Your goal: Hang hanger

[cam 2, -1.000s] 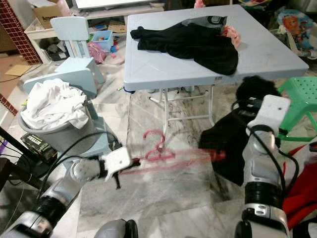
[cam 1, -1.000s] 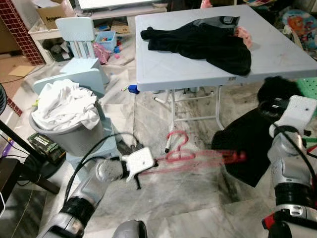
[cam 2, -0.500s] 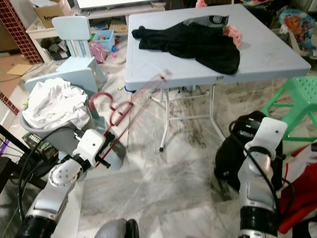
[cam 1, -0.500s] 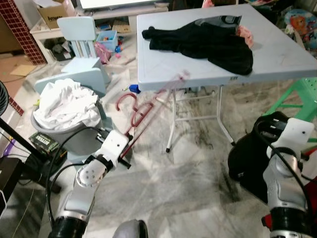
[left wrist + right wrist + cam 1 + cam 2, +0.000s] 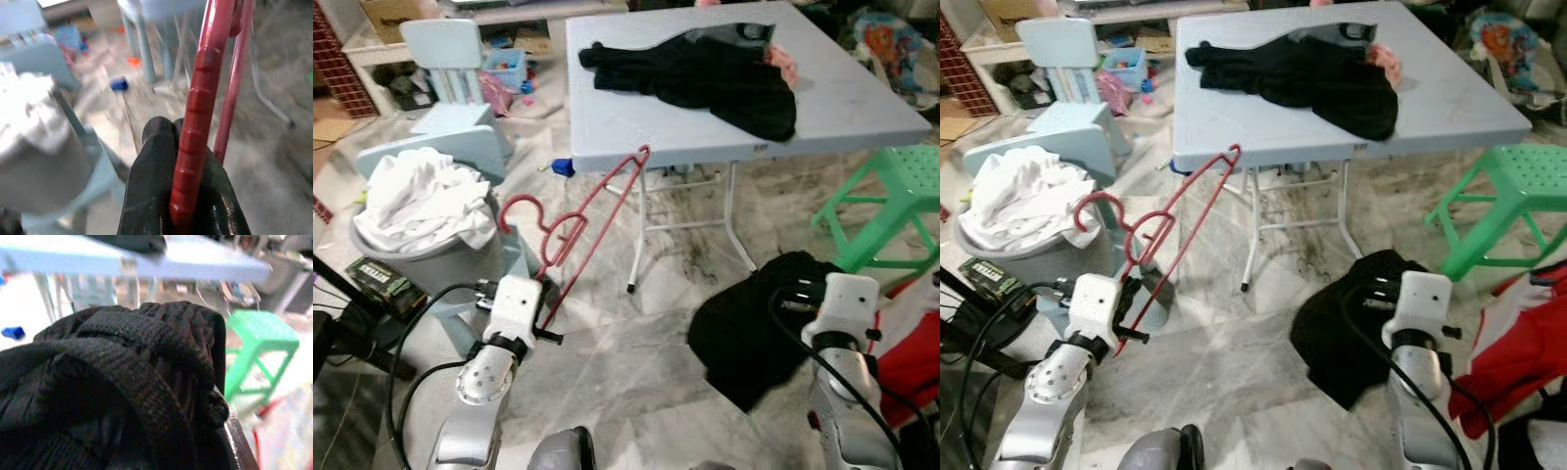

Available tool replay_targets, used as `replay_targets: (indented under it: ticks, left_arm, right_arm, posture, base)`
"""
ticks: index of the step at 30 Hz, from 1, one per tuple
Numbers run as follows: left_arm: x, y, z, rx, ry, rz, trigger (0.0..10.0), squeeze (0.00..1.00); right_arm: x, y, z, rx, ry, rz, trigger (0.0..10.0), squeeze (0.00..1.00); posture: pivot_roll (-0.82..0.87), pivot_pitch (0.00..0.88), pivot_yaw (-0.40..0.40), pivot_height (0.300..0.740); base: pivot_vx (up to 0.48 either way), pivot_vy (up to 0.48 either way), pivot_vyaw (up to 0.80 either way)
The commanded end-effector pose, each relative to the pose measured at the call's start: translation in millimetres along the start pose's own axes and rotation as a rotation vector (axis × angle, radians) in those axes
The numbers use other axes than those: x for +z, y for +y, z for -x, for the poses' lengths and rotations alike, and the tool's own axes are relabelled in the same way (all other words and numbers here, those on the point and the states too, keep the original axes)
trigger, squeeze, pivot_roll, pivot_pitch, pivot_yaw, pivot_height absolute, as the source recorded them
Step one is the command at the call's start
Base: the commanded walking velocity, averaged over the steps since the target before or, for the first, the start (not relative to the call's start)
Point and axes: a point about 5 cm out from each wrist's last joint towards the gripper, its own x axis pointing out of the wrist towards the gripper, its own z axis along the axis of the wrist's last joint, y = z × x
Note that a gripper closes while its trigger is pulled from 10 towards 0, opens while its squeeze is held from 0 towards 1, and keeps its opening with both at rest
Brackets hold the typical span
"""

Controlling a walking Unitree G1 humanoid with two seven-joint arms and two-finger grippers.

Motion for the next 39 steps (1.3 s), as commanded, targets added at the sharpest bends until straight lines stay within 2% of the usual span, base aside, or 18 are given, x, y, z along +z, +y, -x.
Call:
replay_targets:
  ticks: [1,2,4,6,8,9,11,13,15,16,17,21,25,31,34,39]
  left_arm:
    - [21,5.9,-16.4,0.044,-0.077,-0.001,10.0,0.00]
    - [21,5.9,-16.4,0.044,-0.077,-0.001,10.0,0.00]
    - [14,3.0,-27.0,0.044,-0.087,-0.020,10.0,0.00]
    - [28,2.3,-34.6,0.062,-0.102,0.076,10.0,0.00]
    - [28,2.3,-34.6,0.062,-0.102,0.076,10.0,0.00]
    - [38,-8.5,-35.6,-0.009,-0.177,0.015,10.0,0.00]
    - [36,-13.2,-40.0,-0.018,-0.168,-0.013,10.0,0.00]
    - [42,-10.5,-43.7,0.027,-0.156,0.079,10.0,0.00]
    - [51,-10.2,-45.0,0.022,-0.196,0.049,10.0,0.00]
    - [52,-9.9,-46.6,0.019,-0.209,0.037,10.0,0.00]
    - [49,-4.1,-48.1,0.047,-0.199,0.063,10.0,0.00]
    - [47,1.9,-44.5,0.061,-0.203,0.048,10.0,0.00]
    - [35,7.9,-35.9,0.101,-0.175,0.046,10.0,0.00]
    - [26,-3.6,-28.2,0.084,-0.155,0.068,10.0,0.00]
    - [29,-10.6,-27.6,0.074,-0.170,0.085,10.0,0.00]
    - [27,-8.6,-26.9,0.076,-0.161,0.088,10.0,0.00]
  right_arm:
    - [13,4.9,-11.7,-0.013,-0.041,-0.027,10.0,0.00]
    - [13,4.9,-11.7,-0.013,-0.041,-0.027,10.0,0.00]
    - [2,9.1,-10.2,0.013,-0.070,0.015,10.0,0.00]
    - [10,5.1,-12.9,-0.014,-0.067,-0.043,10.0,0.00]
    - [10,5.1,-12.9,-0.014,-0.067,-0.043,10.0,0.00]
    - [16,7.9,-12.1,0.039,-0.113,-0.003,10.0,0.00]
    - [13,7.4,-16.2,0.038,-0.099,0.004,10.0,0.00]
    - [17,3.9,-21.4,-0.004,-0.088,-0.060,10.0,0.00]
    - [26,7.5,-23.7,0.013,-0.129,-0.024,10.0,0.00]
    - [27,9.7,-24.9,0.019,-0.146,-0.036,10.0,0.00]
    - [27,12.1,-26.2,0.012,-0.148,-0.071,10.0,0.00]
    - [26,14.3,-21.0,0.025,-0.153,-0.066,10.0,0.00]
    - [17,12.4,-12.0,0.034,-0.124,-0.063,10.0,0.00]
    - [15,8.1,-8.8,0.038,-0.126,-0.056,10.0,0.00]
    - [19,6.9,-9.4,0.058,-0.160,-0.006,10.0,0.00]
    - [19,11.6,-9.6,0.065,-0.161,-0.034,10.0,0.00]
  posture:
    - [-0.04,0.054,0.069,0.740]
    - [-0.04,0.054,0.069,0.740]
    - [-0.04,0.000,0.068,0.740]
    - [-0.05,0.000,0.059,0.740]
    - [-0.05,0.000,0.059,0.740]
    - [-0.04,0.000,0.056,0.740]
    - [-0.04,0.000,0.056,0.740]
    - [-0.04,0.000,0.060,0.740]
    - [-0.03,0.000,0.067,0.740]
    - [-0.03,0.000,0.074,0.740]
    - [-0.03,0.000,0.076,0.740]
    - [-0.03,0.000,0.077,0.740]
    - [-0.04,0.000,0.074,0.740]
    - [-0.04,0.000,0.062,0.740]
    - [-0.03,0.000,0.048,0.740]
    - [-0.03,0.000,0.052,0.740]
  base:
    - [0.000,0.000,0.00]
    - [0.000,0.000,0.00]
    - [0.000,0.000,0.00]
    - [0.277,0.000,0.00]
    - [0.277,0.000,0.00]
    - [0.386,0.000,0.00]
    - [0.409,0.000,0.00]
    - [0.414,0.000,0.00]
    - [0.409,0.000,0.00]
    - [0.412,0.000,0.00]
    - [0.409,0.000,0.00]
    - [0.410,0.000,0.00]
    - [0.410,0.000,0.00]
    - [0.440,0.000,0.00]
    - [0.469,0.000,0.00]
    - [0.472,0.000,0.00]
